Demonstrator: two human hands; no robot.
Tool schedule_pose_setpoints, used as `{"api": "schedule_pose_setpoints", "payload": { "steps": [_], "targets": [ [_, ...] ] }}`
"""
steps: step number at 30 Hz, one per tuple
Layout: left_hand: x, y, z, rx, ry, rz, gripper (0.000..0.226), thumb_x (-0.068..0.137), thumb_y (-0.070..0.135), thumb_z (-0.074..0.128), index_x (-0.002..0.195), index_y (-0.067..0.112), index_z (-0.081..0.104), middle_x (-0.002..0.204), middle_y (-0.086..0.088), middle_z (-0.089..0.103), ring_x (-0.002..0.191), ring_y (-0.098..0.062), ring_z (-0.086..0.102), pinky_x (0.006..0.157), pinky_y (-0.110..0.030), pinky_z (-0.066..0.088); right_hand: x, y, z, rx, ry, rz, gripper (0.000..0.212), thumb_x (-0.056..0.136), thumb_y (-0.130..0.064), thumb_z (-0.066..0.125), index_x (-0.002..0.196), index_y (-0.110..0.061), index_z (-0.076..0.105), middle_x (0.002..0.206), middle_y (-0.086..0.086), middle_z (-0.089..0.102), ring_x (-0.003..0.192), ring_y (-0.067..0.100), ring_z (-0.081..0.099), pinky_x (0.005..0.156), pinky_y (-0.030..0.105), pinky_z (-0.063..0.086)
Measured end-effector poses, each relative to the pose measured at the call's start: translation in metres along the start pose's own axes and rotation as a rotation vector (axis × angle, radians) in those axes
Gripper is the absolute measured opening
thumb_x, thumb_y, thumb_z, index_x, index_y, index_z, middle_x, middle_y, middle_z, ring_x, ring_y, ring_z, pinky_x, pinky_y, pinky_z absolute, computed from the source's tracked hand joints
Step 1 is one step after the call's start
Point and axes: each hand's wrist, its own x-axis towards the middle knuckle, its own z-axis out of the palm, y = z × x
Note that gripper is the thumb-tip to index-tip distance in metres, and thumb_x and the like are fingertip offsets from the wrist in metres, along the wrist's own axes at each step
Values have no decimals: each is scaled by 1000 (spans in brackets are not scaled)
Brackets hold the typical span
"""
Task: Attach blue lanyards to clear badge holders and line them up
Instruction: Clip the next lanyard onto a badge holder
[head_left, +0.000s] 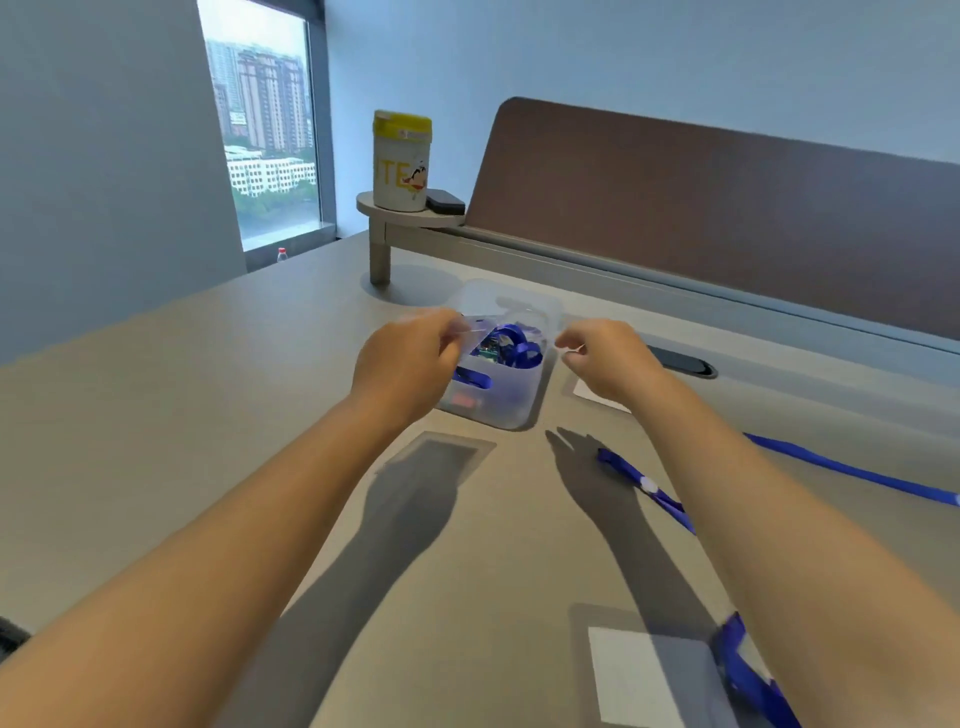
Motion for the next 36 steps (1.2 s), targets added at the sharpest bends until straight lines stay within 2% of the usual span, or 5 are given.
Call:
{"api": "schedule_pose_setpoints", "payload": {
  "steps": [5, 17, 25, 31, 36],
  "targets": [
    [-39, 55, 18, -58, -89, 148, 28, 93, 10, 44, 117, 3, 58, 119, -18, 62, 101, -33, 58, 87, -35, 48, -86, 48, -22, -1, 10, 109, 32, 94, -15, 45, 122, -10, 57, 127, 12, 60, 113, 26, 56, 96, 36, 46],
    [-117, 161, 77, -32, -272, 443, 37, 97, 14, 35, 132, 19, 45, 135, -5, 52, 117, -20, 52, 95, -25, 42, -249, 180, -41, 31, -48, 574, 34, 92, -14, 47, 125, -9, 56, 130, 10, 58, 118, 23, 54, 99, 32, 41],
    [-122, 179, 101, 19, -344, 442, 36, 97, 15, 34, 131, 19, 46, 131, -5, 53, 113, -20, 52, 81, -19, 37, -257, 200, -15, -99, -168, 552, 39, 88, -17, 53, 126, -24, 55, 129, 6, 56, 117, 24, 52, 97, 35, 42],
    [-118, 182, 103, 72, -355, 430, 36, 97, 15, 34, 131, 18, 46, 131, -7, 54, 114, -21, 52, 91, -27, 44, -254, 207, -11, -164, -97, 503, 25, 91, -18, 50, 110, -9, 63, 114, 11, 63, 104, 26, 57, 89, 34, 45],
    [-118, 185, 106, 93, -350, 421, 36, 97, 15, 34, 131, 18, 45, 130, -7, 54, 112, -21, 52, 87, -25, 43, -257, 212, -9, -221, -55, 428, 28, 92, -25, 49, 113, -12, 60, 116, 9, 63, 106, 25, 54, 87, 33, 41]
  ]
}}
